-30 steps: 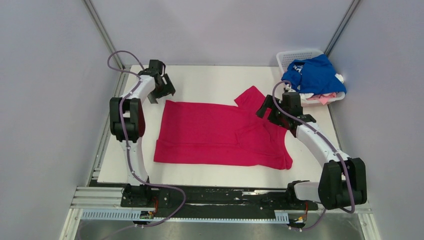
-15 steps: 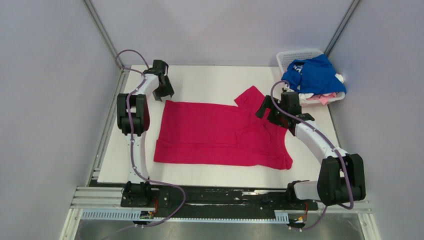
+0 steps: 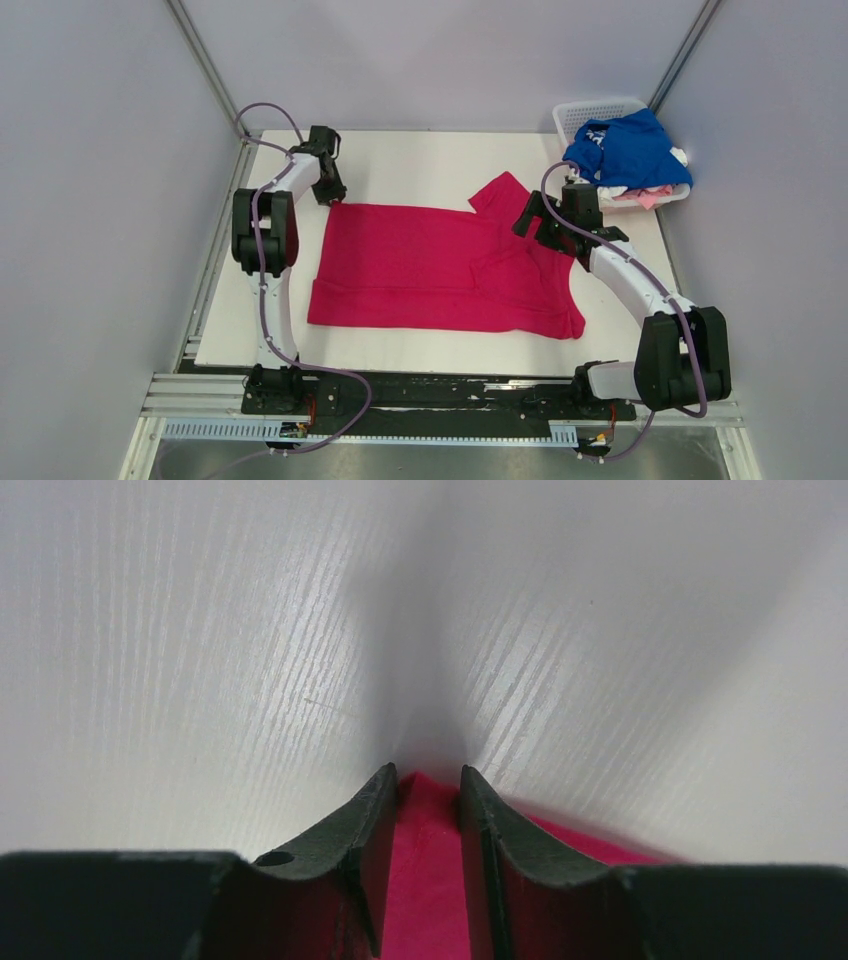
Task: Fold and stack the t-shirts
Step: Grab the side of the flattened tshirt furthest away from the robot with both arms
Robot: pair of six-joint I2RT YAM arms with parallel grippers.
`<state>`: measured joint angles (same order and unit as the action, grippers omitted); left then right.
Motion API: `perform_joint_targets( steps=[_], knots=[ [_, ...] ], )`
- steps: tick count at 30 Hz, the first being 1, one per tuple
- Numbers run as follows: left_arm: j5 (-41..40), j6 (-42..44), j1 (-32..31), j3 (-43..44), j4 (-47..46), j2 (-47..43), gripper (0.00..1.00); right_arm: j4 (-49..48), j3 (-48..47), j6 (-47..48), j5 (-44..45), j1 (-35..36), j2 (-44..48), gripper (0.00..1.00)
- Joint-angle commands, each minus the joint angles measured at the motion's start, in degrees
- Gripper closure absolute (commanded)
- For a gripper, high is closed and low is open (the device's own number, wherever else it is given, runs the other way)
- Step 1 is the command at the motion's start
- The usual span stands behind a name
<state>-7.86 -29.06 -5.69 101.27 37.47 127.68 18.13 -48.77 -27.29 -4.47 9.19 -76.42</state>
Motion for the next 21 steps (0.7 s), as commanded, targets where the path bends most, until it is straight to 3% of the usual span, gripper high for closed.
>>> perform_joint_targets(
  steps=[1,4,6,16,21],
  knots=[
    [1.8,0.2,-1.2,-0.6,2.8,0.2,0.68,-2.0,0.0,0.7,1.7,-0.2,0.7,0.0],
    [1.7,0.5,-1.4,0.4,3.4,0.5,0.82,-2.0,-0.3,1.2,3.3,-0.2,0.2,0.0],
    [1.5,0.6,-1.5,0.8,3.8,0.5,0.99,-1.9,-1.1,1.3,4.2,-0.2,-0.8,0.0],
    [1.3,2.4,-2.5,-0.7,3.2,-2.9,1.0,-1.8,-18.4,2.3,9.0,-0.2,-17.1,0.0],
    [1.4,2.7,-2.6,-0.9,3.0,-3.6,1.0,-1.6,-32.5,6.8,9.5,0.1,-30.7,0.12]
  ],
)
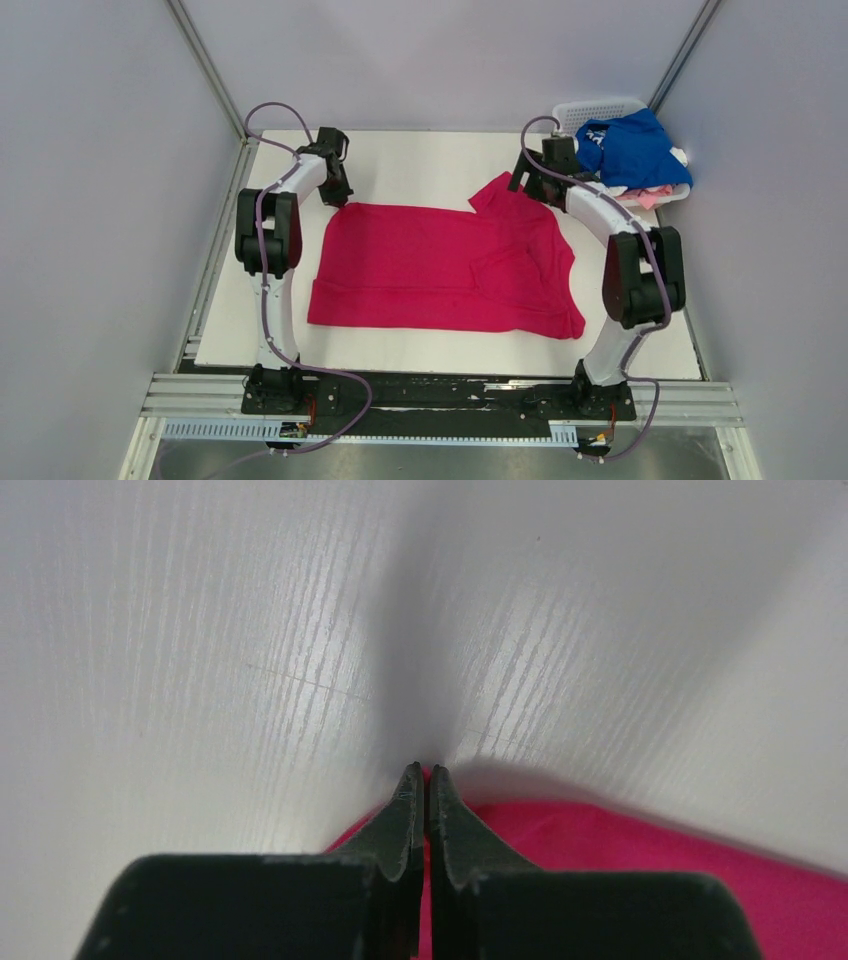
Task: Fold and stack the t-shirts
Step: Grab the side of the flattened tshirt furthest away from the robot with both arms
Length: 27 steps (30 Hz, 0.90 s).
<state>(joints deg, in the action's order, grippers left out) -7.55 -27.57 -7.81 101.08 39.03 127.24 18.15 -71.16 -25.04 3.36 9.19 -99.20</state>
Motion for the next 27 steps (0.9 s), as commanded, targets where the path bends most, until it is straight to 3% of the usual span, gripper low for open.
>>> perform_joint_targets(
  steps=[1,9,16,27],
  knots=[
    [1.2,1.2,-0.4,-0.6,1.5,-3.0,1.0,-1.8,-13.2,6.3,0.8,0.2,-10.5,0.15],
    [1.4,1.6,-0.4,-0.7,1.6,-2.4,1.0,-2.5,-35.5,17.1,-2.4,1.9,-30.5,0.3],
    [1.8,1.8,-0.4,-0.8,1.6,-1.7,1.0,0.6,-48.2,27.5,-5.0,3.0,-42.4,0.34],
    [1.5,2.2,-0.4,-1.0,2.1,-2.2,1.0,4.1,-41.2,23.2,-2.5,3.1,-37.9,0.38]
  ],
)
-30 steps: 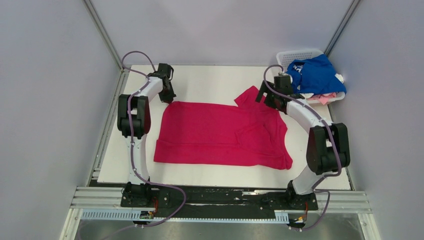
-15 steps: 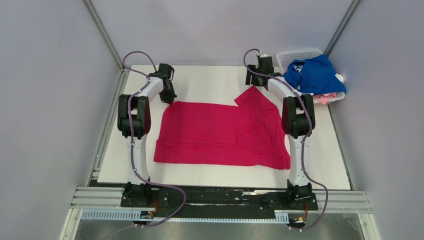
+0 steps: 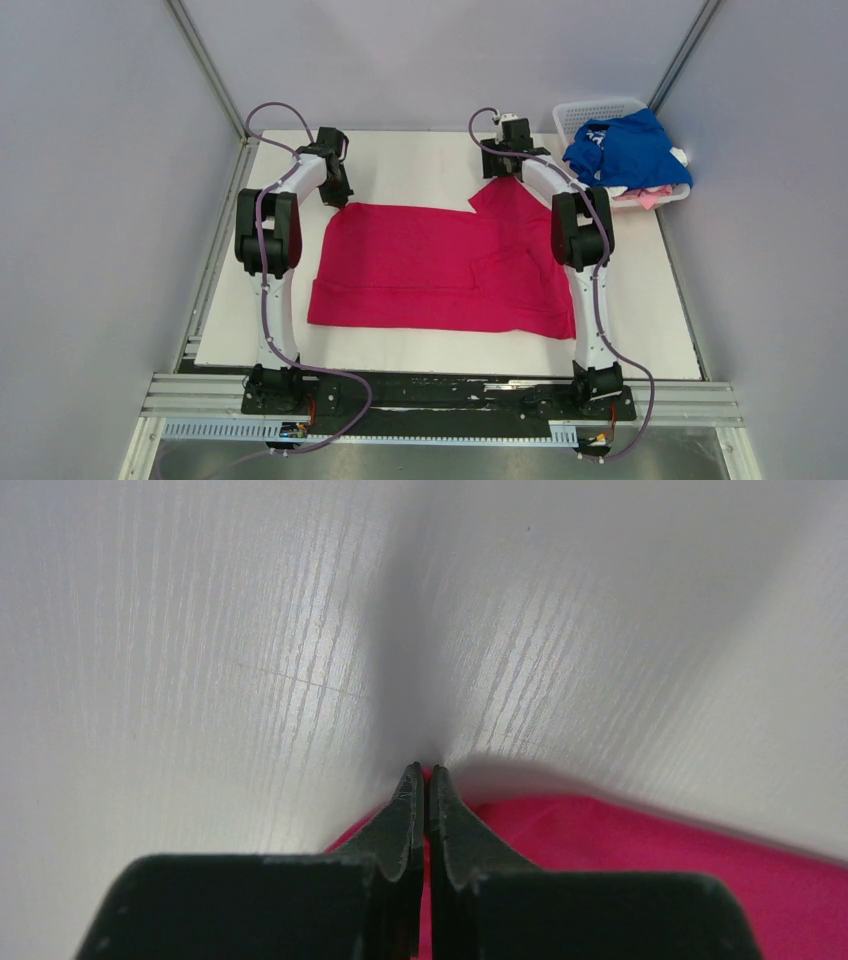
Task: Fold and stack the t-shirts
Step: Grab the side of the flattened tshirt furthest away from the robot with both arms
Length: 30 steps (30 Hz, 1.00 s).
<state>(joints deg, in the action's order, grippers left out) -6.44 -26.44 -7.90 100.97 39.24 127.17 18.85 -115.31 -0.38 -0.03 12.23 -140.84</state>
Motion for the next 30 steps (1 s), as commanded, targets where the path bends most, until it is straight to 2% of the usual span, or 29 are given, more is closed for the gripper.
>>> perform_joint_targets(
  steps=[1,7,10,16,21,27,30],
  knots=[
    [0.4,1.0,-0.4,-1.0,1.9,-2.4,1.0,3.5,3.9,-1.6,2.4,0.0,4.3,0.37],
    [0.6,1.1,-0.4,-1.3,1.8,-3.0,1.0,3.7,5.9,-1.3,7.1,0.0,5.6,0.35],
    [0.2,1.1,-0.4,-1.6,1.8,-3.2,1.0,4.5,6.1,-1.8,6.8,0.1,5.4,0.39],
    [0.5,1.5,-0.4,-0.7,2.0,-3.4,1.0,4.7,6.7,-2.7,6.6,0.1,6.8,0.65],
    [0.6,2.3,-0.4,-0.3,2.1,-4.2,1.0,4.7,7.6,-2.3,4.6,0.1,9.7,0.98],
    [1.8,2.4,-0.6,-2.9,1.1,-6.9,1.0,4.7,11.7,-1.0,-1.3,0.5,15.5,1.0],
    [2.0,2.5,-0.8,-5.5,-0.2,-9.1,1.0,4.7,15.4,-0.6,-0.3,1.8,19.2,1.0]
  ],
)
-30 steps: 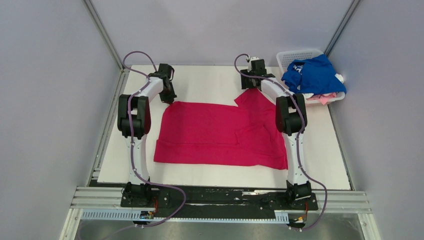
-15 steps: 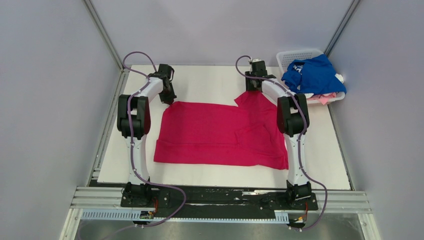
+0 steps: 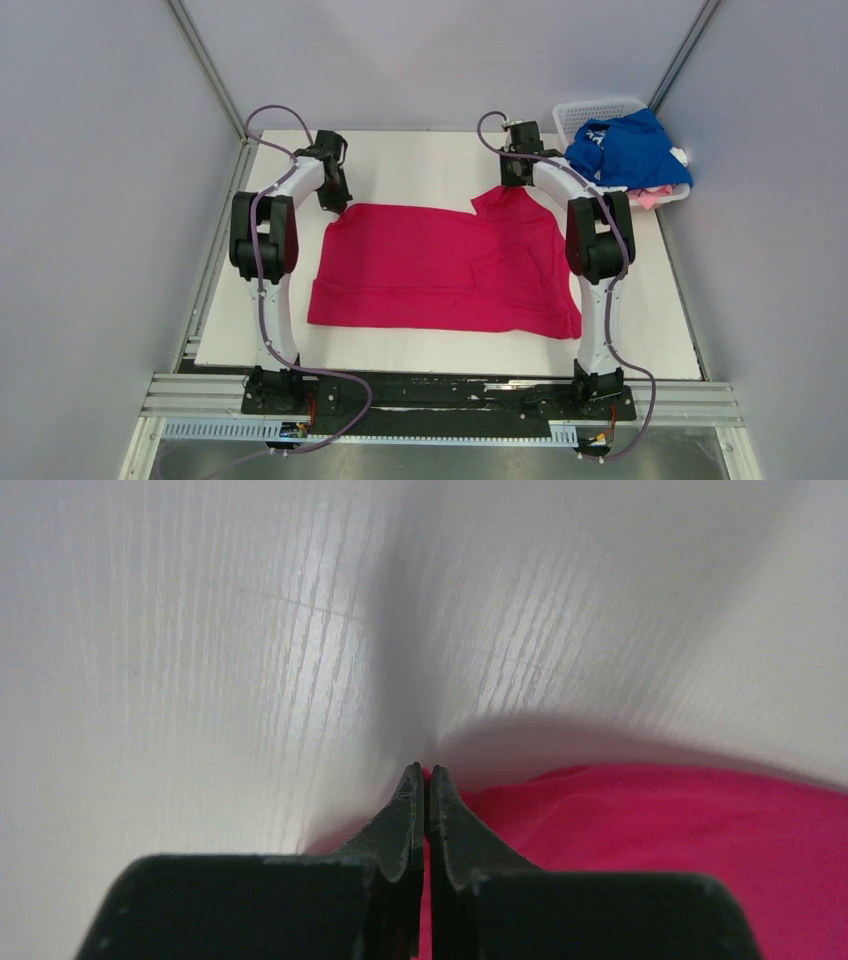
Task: Fold and stack the t-shirts
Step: Grab the side of the flattened tshirt furthest away from the robot with both arms, then fold the other side of the tshirt into a rectangle
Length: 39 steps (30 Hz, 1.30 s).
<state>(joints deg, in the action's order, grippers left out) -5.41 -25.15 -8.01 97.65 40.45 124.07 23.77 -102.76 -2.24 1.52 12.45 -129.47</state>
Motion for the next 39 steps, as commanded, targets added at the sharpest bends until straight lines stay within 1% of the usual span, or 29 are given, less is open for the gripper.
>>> perform_joint_targets(
  steps=[1,3,11,15,21,27,34,39],
  knots=[
    [0.9,1.1,-0.8,-2.7,-1.6,-6.4,1.0,-0.3,4.2,1.2,-1.6,2.0,9.2,1.0],
    [0.8,0.9,-0.9,-4.5,-2.1,-7.9,1.0,-0.3,7.9,1.0,1.2,3.0,12.3,1.0],
    [0.8,-0.2,-1.5,-14.0,-6.3,-15.7,1.0,-0.1,21.6,-1.1,5.9,6.9,27.1,1.0],
    [0.4,-0.3,-1.8,-17.0,-6.5,-18.4,1.0,2.0,27.1,-2.1,8.2,8.2,33.6,1.0],
    [-2.2,-1.2,-2.2,-22.0,-6.7,-23.4,1.0,8.0,33.5,-5.4,8.7,8.7,41.3,1.0],
    [-5.0,-1.2,-2.3,-26.5,-7.3,-28.8,1.0,13.1,37.7,-10.3,9.8,9.3,48.4,1.0],
    [-8.6,-1.7,-2.3,-32.4,-8.1,-34.7,1.0,19.4,41.9,-13.4,9.7,10.2,55.4,1.0],
    [-7.6,-1.8,-2.3,-35.7,-10.7,-36.8,1.0,20.9,45.8,-16.7,8.2,10.4,58.3,0.98]
  ],
)
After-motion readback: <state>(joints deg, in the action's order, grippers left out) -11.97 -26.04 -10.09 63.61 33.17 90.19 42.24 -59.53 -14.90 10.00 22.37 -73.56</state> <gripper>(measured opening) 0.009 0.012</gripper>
